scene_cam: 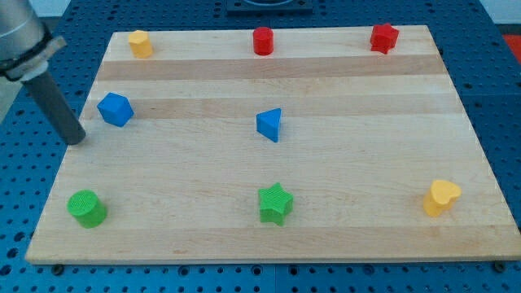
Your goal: Move the green circle closer to the green star
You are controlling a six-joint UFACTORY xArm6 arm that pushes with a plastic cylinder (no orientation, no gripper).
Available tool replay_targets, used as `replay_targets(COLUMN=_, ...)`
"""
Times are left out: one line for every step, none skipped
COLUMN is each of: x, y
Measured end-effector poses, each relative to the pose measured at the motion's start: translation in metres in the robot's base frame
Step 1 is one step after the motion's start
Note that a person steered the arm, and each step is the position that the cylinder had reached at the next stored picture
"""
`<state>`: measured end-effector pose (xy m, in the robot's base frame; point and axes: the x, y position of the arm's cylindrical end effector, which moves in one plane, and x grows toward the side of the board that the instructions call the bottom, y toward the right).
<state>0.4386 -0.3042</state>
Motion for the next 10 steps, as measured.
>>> replay_targets(x=-0.009, y=0.000)
replay_targets(x=-0.038, y=0.000)
replay_targets(x=-0.049, y=0.002)
replay_targets(x=-0.049, y=0.025)
replay_targets(x=-0.049, y=0.058)
replay_targets(x=-0.047, y=0.093)
replay_targets(x=-0.039, y=0.118)
replay_targets(x=-0.016, y=0.122)
replay_targets(x=-0.010, y=0.136)
replay_targets(x=-0.013, y=0.160)
